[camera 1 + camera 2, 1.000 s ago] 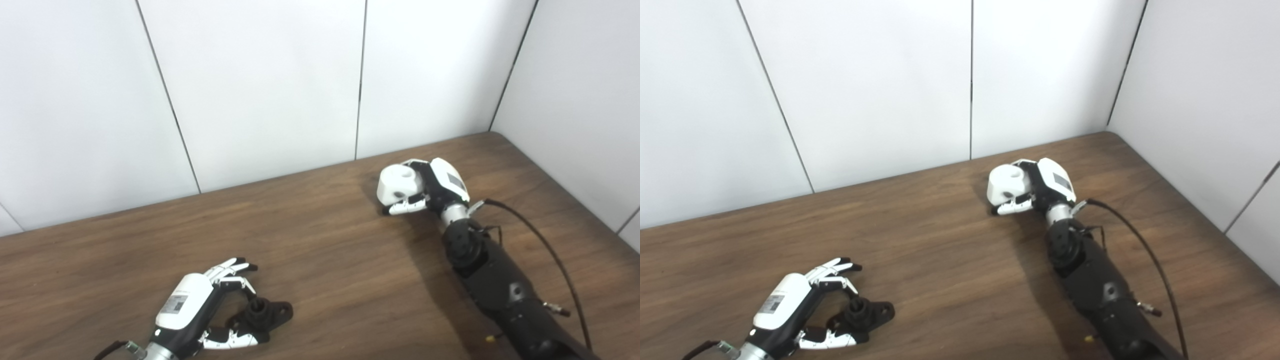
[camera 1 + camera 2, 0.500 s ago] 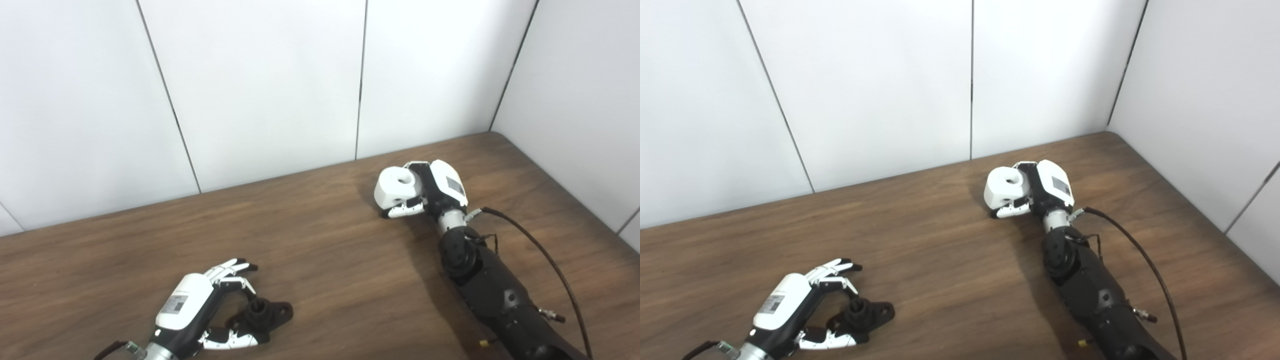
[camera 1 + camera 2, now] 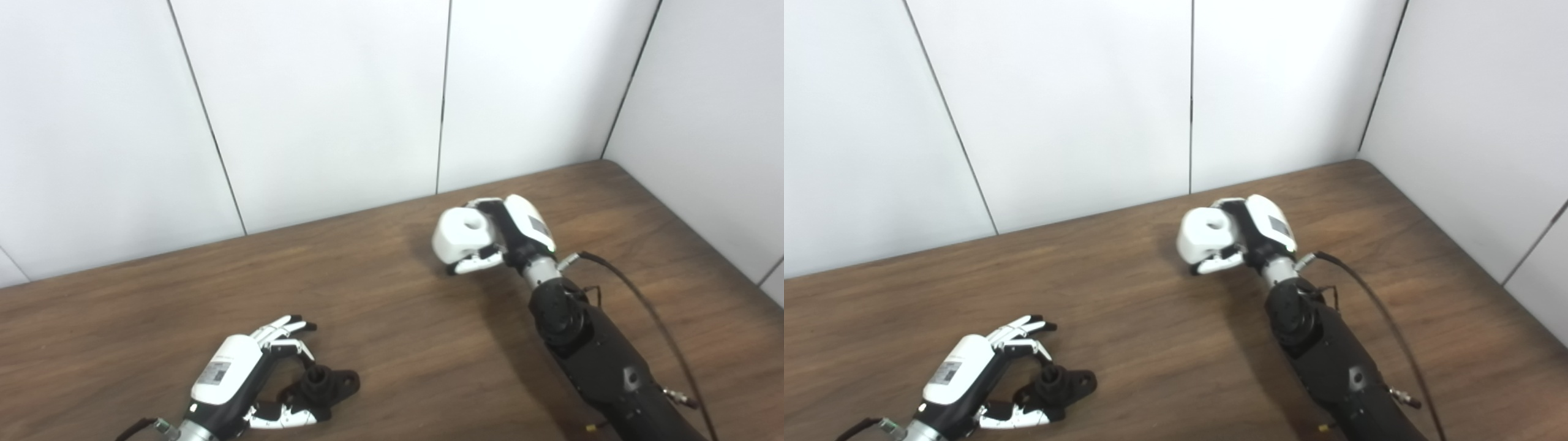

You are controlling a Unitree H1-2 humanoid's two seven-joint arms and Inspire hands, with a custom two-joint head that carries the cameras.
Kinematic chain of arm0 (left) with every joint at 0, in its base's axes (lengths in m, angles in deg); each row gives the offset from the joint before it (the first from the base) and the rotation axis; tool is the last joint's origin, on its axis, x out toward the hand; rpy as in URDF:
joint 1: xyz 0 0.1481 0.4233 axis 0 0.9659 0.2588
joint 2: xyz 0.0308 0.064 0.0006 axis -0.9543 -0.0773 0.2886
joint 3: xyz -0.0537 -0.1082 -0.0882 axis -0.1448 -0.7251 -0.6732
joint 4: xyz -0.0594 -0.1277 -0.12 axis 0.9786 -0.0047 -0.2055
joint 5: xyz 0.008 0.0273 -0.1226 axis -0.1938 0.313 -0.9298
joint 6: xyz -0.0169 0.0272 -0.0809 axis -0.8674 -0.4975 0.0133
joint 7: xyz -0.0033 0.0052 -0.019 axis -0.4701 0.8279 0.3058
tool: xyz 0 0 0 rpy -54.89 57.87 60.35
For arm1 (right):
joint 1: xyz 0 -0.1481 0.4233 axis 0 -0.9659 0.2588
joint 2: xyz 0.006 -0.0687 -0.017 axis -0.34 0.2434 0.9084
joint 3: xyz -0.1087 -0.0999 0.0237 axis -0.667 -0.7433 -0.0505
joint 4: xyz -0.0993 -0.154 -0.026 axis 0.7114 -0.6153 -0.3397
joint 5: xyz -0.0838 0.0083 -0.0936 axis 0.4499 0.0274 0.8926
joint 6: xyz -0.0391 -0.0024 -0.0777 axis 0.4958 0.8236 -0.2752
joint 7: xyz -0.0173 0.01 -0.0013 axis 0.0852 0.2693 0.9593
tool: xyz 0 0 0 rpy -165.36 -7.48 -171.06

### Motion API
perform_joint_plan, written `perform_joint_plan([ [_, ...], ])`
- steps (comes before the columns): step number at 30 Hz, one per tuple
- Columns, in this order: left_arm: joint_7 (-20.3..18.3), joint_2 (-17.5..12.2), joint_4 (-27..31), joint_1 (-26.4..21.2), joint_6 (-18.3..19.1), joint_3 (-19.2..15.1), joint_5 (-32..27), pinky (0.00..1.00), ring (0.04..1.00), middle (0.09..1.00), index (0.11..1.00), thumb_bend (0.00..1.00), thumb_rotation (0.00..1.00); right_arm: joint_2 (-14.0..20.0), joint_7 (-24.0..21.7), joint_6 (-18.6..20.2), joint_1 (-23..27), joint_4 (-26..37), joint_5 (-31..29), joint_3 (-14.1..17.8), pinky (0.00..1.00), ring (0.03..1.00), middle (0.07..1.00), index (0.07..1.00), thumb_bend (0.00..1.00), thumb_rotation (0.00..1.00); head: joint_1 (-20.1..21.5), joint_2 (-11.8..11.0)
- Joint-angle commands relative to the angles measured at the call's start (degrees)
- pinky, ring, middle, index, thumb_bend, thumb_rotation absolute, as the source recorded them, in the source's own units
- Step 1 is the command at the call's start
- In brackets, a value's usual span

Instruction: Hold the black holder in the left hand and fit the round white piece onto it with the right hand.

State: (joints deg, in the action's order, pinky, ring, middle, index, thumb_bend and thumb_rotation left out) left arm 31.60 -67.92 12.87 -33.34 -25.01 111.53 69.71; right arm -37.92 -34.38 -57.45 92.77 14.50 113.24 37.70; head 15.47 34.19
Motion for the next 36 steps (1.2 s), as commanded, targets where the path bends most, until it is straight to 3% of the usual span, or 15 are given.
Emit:
perform_joint_plan([
  [1, -4.3, -0.6, -3.4, 3.5, 2.5, 1.9, 2.8, 0.84, 0.911, 0.848, 0.481, 0.52, 0.05, 0.0, -2.8, 1.0, 2.0, 6.0, -0.7, 0.0, 0.68, 0.774, 0.756, 0.481, 0.52, 0.13, -0.5, 0.3],
  [9, -6.5, 0.3, -2.3, 3.1, 5.3, 2.0, 2.9, 0.87, 0.931, 0.867, 0.480, 0.52, 0.05, -1.6, -9.8, -1.5, 0.6, 16.1, 0.2, -4.4, 0.60, 0.728, 0.750, 0.480, 0.52, 0.13, -5.1, 1.7],
  [19, -4.5, 2.2, -4.2, 2.4, 4.4, 2.3, 3.8, 0.86, 0.928, 0.860, 0.480, 0.52, 0.06, -4.0, -18.8, -2.5, -3.0, 25.0, 1.8, -11.9, 0.60, 0.713, 0.738, 0.479, 0.52, 0.13, -9.9, 3.4],
  [28, -6.0, 3.1, -3.2, 2.0, 7.2, 2.5, 4.7, 0.90, 0.944, 0.875, 0.480, 0.52, 0.06, -5.9, -22.3, -3.3, -3.4, 25.3, 2.7, -14.2, 0.56, 0.694, 0.733, 0.479, 0.52, 0.13, -11.8, 4.3],
  [36, -6.1, 3.3, -2.4, 2.2, 8.1, 3.0, 4.9, 0.89, 0.946, 0.876, 0.479, 0.52, 0.06, -6.6, -25.3, -3.4, -3.5, 23.3, 3.2, -15.7, 0.60, 0.735, 0.755, 0.480, 0.52, 0.13, -12.5, 4.8],
])
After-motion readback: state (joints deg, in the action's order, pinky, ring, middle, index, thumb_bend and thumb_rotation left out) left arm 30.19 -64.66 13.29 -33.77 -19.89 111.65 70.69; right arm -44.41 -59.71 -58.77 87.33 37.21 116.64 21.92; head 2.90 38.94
